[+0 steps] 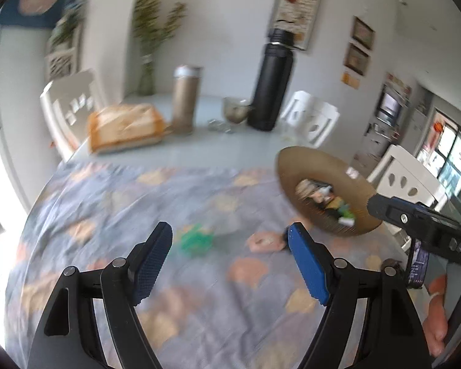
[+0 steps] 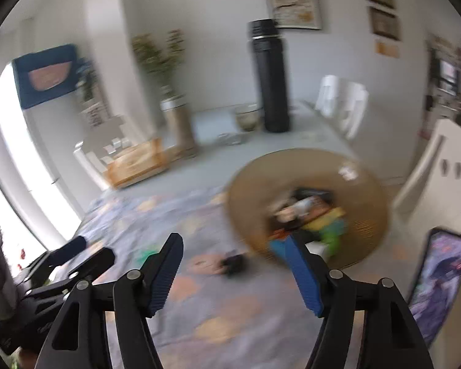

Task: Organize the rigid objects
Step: 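Release the blue stick with left tool while right tool releases the charger into the bowl, then move left tool toward the green toy while right tool approaches the black figure, then grasp the green toy with left tool while right tool grasps the black figure, then carry the green toy and black figure over the amber bowl with both tools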

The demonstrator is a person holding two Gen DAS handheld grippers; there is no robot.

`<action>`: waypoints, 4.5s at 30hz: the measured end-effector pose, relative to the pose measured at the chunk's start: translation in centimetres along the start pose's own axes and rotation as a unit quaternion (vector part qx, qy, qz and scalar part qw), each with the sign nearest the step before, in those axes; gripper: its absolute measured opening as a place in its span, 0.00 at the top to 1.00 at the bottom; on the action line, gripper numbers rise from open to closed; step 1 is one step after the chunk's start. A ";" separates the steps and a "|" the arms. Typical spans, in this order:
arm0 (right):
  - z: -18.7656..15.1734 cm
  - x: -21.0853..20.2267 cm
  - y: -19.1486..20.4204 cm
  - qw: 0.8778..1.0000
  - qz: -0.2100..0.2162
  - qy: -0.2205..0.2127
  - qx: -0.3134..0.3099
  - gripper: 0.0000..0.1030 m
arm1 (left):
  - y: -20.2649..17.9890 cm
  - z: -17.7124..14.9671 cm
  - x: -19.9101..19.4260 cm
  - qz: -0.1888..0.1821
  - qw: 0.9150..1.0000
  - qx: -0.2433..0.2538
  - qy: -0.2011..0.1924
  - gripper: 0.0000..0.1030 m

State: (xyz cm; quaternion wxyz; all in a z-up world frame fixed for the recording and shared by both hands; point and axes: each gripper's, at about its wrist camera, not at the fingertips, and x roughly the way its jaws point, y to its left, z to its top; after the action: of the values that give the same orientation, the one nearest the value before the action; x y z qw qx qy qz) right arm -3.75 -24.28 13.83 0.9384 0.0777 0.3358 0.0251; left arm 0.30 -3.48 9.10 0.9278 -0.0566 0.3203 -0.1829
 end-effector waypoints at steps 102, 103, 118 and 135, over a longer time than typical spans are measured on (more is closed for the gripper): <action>-12.1 7.7 1.0 0.989 0.092 0.119 -0.005 0.34 | 2.2 -7.3 3.2 0.074 0.994 0.049 0.064 0.56; -12.2 7.6 1.2 0.990 0.084 0.116 -0.011 0.34 | 2.1 -7.4 3.1 0.073 0.994 0.050 0.063 0.56; -12.0 5.5 2.8 0.997 0.036 0.042 -0.060 0.65 | 1.3 -7.4 3.0 0.091 0.992 0.064 0.056 0.56; -0.7 -3.1 -7.3 0.990 -0.061 -0.092 0.083 0.65 | -10.8 5.5 2.9 -0.024 0.992 0.117 -0.029 0.56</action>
State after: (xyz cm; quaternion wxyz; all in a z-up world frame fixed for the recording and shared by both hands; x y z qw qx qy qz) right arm -6.67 -31.73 14.04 0.9554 0.1365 0.2531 -0.0668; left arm 2.49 -14.64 14.20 0.9322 0.0394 0.2688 -0.2393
